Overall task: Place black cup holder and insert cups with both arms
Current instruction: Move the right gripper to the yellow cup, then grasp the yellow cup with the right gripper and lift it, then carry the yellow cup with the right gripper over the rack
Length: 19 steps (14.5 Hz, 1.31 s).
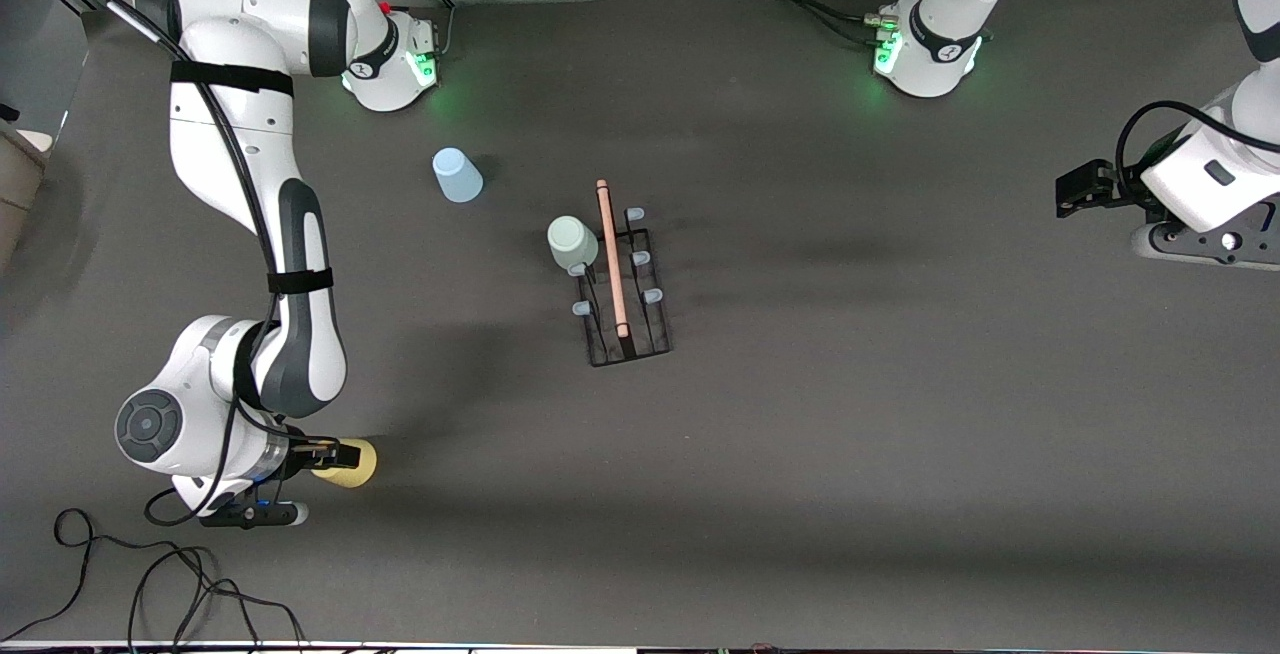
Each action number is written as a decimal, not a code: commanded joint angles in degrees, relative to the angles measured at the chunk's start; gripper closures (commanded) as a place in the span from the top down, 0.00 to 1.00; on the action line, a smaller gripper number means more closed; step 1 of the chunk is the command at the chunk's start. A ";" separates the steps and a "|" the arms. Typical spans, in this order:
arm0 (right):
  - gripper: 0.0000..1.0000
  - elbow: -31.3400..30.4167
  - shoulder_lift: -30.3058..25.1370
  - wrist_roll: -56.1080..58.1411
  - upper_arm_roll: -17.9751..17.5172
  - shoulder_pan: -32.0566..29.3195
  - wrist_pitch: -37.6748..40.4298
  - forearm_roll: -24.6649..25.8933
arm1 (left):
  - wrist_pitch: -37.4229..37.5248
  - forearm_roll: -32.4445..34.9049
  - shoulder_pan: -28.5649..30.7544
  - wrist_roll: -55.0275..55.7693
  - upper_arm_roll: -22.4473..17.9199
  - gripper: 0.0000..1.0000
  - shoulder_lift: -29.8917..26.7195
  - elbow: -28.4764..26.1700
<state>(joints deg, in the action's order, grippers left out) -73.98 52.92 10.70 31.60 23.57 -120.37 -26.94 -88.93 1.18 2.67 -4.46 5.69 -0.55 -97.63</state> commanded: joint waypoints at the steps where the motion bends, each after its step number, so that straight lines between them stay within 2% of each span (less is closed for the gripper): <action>1: 0.00 1.82 0.43 0.99 0.21 -0.28 0.05 -1.62 | 1.22 0.49 0.06 -0.38 0.02 1.00 0.46 1.30; 5: 0.00 1.90 -3.51 0.29 0.74 0.33 2.41 -0.93 | 1.30 0.49 -0.03 -0.38 0.02 1.00 0.37 1.21; 8: 0.00 2.78 -9.21 -2.59 2.58 0.77 11.10 1.26 | 1.30 0.49 -0.03 -0.38 0.02 1.00 0.37 1.30; 10: 0.00 2.70 -14.83 -13.28 2.50 3.92 17.51 8.44 | 1.22 0.49 0.06 -0.38 0.02 1.00 0.46 1.30; 11: 0.00 2.61 -17.04 -18.73 2.50 5.68 20.24 10.48 | 1.30 0.49 0.06 -0.38 0.02 1.00 0.37 1.30; 15: 0.00 2.43 -22.15 -43.67 2.15 13.67 31.06 10.24 | 1.30 0.49 0.06 -0.38 0.02 1.00 0.46 1.21; 19: 0.00 2.87 -23.13 -68.49 1.97 24.66 31.17 8.59 | 1.22 0.49 0.23 -0.46 0.02 1.00 0.46 1.30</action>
<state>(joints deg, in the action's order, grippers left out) -69.73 30.96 -48.01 33.31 43.93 -88.91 -17.78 -88.75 1.18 2.68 -4.46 5.64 -0.55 -97.59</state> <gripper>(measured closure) 0.361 0.000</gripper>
